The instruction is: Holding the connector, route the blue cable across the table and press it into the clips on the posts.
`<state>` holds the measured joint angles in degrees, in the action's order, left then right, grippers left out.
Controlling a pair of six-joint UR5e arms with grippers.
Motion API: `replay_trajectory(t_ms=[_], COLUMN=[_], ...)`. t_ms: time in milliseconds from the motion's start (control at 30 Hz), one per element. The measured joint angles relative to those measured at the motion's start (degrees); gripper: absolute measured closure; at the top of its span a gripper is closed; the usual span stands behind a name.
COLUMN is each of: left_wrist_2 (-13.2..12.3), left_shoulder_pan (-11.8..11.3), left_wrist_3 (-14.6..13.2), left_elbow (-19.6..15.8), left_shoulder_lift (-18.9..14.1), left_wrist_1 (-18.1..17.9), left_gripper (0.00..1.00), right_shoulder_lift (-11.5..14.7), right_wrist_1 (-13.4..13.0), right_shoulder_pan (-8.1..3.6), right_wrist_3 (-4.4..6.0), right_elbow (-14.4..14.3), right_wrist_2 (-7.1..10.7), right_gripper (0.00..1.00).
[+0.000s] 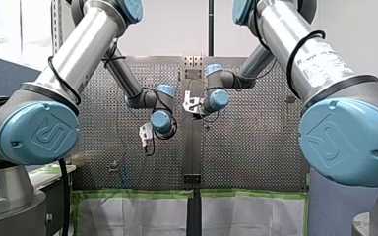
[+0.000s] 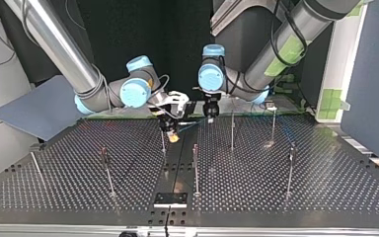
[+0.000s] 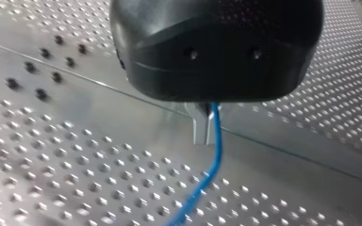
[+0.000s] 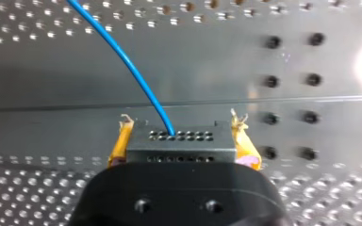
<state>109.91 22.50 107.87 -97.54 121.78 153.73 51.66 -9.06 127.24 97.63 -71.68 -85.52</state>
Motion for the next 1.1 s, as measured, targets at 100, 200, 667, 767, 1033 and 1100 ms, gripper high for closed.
replay_trajectory(t_ms=[100, 200, 667, 767, 1033, 1100], left_wrist_2=[0.02, 0.21, 2.49, 2.51, 2.49, 2.50], left_shoulder_pan=[0.12, 0.28, 1.09, 1.21, 1.34, 1.42], left_wrist_3=[-0.02, -0.19, -0.56, -0.57, -0.62, -0.74], left_elbow=[0.00, 0.00, -0.03, -0.02, 0.00, 0.00], left_shoulder_lift=[-1.55, -3.11, -9.49, -10.88, -14.71, -15.64], left_wrist_1=[1.11, 2.46, 6.55, 6.68, 6.80, 6.80], left_gripper=[0.99, 0.99, 0.99, 0.99, 0.99, 0.99], right_shoulder_lift=[1.38, 2.86, 9.35, 10.56, 14.20, 15.07], right_wrist_1=[1.08, 2.36, 5.24, 5.54, 6.74, 7.22], right_shoulder_pan=[-0.03, -0.06, -0.28, -0.38, -0.91, -1.02], right_wrist_3=[0.01, 0.03, 2.09, 2.57, 3.09, 3.10], right_elbow=[0.00, -0.03, -2.29, -2.49, -2.55, -2.56], right_wrist_2=[0.00, 0.00, 0.07, 0.09, 0.44, 0.78], right_gripper=[1.00, 1.00, 1.00, 1.00, 1.00, 1.00])
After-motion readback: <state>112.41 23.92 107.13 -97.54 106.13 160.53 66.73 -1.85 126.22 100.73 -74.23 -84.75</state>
